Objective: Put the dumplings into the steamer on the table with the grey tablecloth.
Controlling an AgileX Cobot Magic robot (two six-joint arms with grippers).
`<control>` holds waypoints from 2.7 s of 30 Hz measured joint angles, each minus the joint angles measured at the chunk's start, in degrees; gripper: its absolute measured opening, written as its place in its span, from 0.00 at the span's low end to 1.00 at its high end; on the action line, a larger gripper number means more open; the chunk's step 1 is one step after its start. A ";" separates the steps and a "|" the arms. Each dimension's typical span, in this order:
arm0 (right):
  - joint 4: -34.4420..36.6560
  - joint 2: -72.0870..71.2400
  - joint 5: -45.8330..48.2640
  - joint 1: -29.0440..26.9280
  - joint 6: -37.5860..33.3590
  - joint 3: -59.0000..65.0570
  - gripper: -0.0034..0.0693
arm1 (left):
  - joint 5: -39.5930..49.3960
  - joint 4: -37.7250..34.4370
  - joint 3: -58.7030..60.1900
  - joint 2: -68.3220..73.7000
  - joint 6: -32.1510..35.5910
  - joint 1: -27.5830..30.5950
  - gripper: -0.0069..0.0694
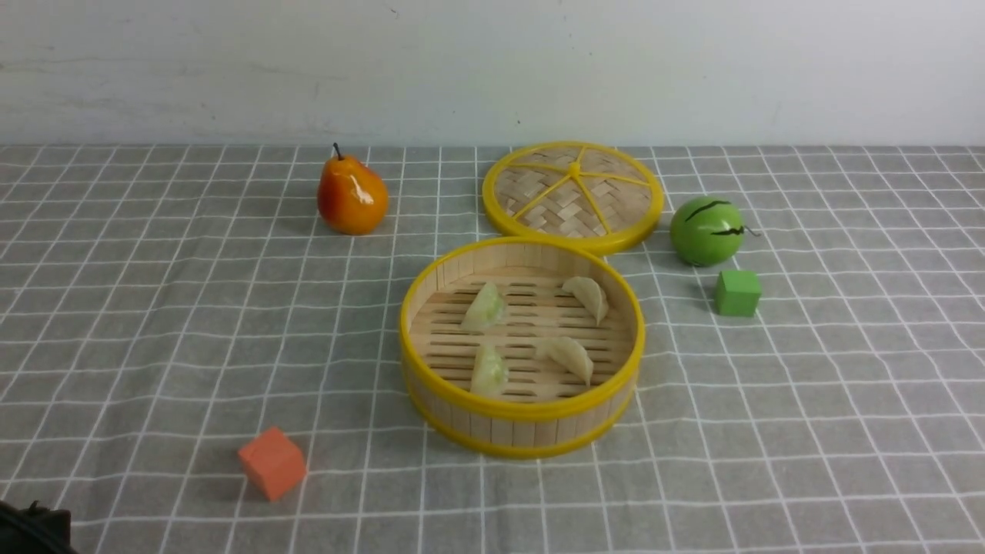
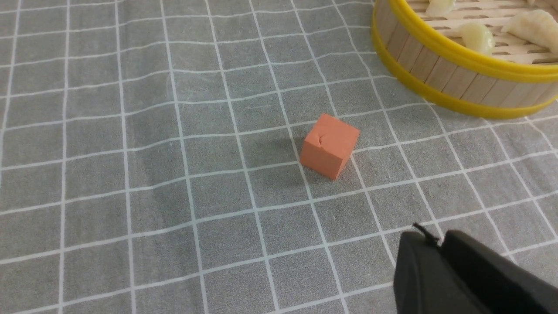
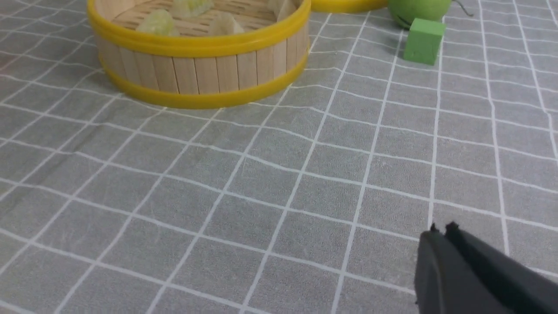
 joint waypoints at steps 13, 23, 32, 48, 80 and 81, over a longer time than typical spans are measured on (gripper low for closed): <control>-19.25 -0.05 -7.99 -9.60 20.36 0.47 0.03 | 0.06 0.00 0.00 0.00 0.00 0.00 0.19; -23.39 -0.05 -2.41 -9.99 29.57 0.09 0.02 | 0.06 0.00 0.00 0.00 0.00 0.00 0.20; -23.55 -0.05 -2.15 -9.99 29.57 0.02 0.02 | 0.06 0.00 0.00 0.00 0.00 0.00 0.20; -23.55 -0.05 -2.15 -9.99 29.57 0.02 0.04 | -0.39 -0.05 1.82 -2.57 0.00 0.00 0.22; -23.55 -0.05 -2.15 -9.99 29.57 0.02 0.08 | -15.17 -14.86 26.85 -25.19 16.31 16.38 0.07; -23.55 -0.05 -2.15 -9.99 29.57 0.02 0.09 | -15.17 -14.86 26.85 -25.19 16.31 16.38 0.07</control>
